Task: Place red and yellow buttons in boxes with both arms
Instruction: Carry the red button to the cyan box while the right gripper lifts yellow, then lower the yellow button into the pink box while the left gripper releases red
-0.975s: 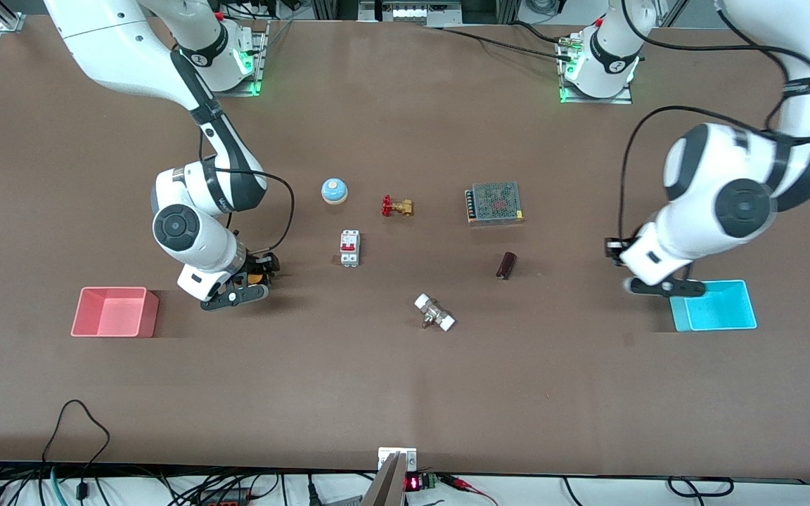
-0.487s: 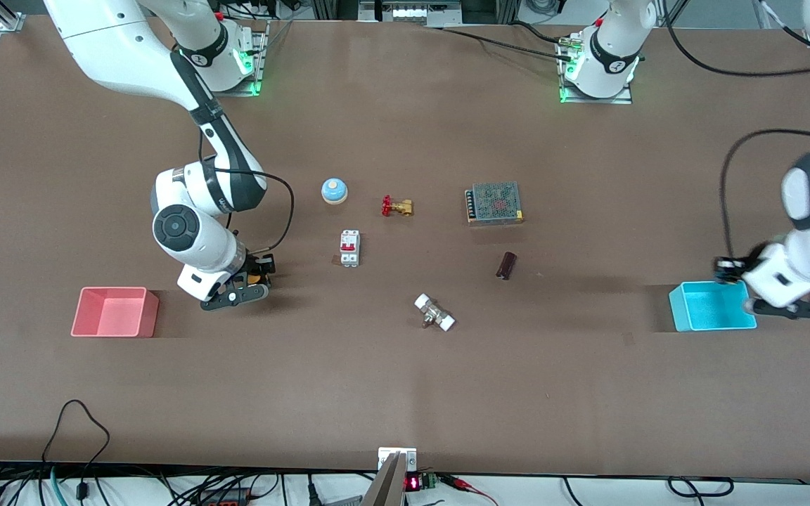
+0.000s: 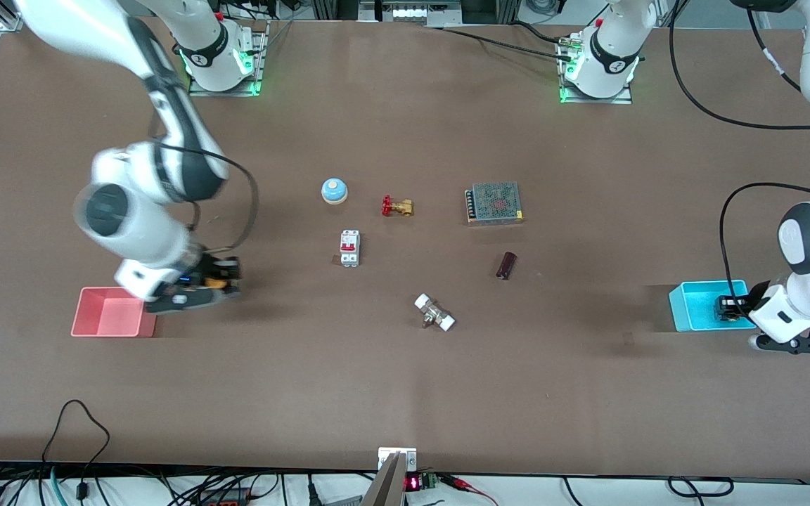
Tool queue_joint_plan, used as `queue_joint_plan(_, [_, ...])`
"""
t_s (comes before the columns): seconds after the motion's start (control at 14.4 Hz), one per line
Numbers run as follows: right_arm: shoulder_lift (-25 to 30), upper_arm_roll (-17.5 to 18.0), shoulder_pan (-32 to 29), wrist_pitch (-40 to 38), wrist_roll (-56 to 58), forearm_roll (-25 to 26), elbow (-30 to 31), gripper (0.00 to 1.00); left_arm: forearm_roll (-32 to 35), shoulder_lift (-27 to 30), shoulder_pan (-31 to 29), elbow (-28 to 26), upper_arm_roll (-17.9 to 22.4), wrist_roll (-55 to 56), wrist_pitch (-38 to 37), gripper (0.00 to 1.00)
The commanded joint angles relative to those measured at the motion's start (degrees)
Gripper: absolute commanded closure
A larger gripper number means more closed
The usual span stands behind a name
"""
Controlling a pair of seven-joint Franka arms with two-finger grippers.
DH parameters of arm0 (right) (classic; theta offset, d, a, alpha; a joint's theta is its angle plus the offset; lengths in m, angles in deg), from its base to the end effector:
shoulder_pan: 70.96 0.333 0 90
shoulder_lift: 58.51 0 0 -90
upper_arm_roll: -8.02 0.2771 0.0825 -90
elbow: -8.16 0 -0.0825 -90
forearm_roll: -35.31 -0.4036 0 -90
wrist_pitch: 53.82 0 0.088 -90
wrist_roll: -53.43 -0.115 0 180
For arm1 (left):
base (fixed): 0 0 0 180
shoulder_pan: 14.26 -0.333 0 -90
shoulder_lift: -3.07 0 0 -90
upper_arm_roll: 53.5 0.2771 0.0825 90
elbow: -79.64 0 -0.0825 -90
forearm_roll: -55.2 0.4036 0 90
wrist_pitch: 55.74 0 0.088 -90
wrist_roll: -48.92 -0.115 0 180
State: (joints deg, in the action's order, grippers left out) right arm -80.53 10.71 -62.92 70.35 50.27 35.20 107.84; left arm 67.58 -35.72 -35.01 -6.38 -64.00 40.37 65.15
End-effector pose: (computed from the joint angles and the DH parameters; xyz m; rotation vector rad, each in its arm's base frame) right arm 0.6488 0.1212 0.3062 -3.1104 -0.1982 -0.0637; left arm 0.6816 0.1500 0.2201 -3.0821 0.0774 0.0996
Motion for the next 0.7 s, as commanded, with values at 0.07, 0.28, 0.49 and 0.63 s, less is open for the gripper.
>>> queue_joint_plan(0.07, [1.8, 0.0, -5.6, -7.7, 3.2, -1.7, -6.7, 0.77, 1.4, -0.9, -2.0, 0.9, -0.5, -1.5, 0.0, 0.82])
queue_joint_plan(0.28, [1.2, -0.1, -11.1, -7.0, 6.7, -1.5, -7.7, 0.77, 0.2, -2.4, -3.9, 0.1, -0.7, -4.5, 0.7, 0.82])
queue_joint_plan(0.49, [-1.3, -0.6, -15.8, -3.6, 11.6, -1.4, -9.2, 0.77, 0.1, -2.3, -3.5, -0.1, -1.1, -4.1, 0.7, 0.81])
queue_joint_plan(0.63, [-3.0, -0.8, -17.5, -1.8, 12.6, -1.5, -9.2, 0.77, -0.3, -2.6, -3.6, -0.1, -1.2, -4.1, 0.8, 0.81])
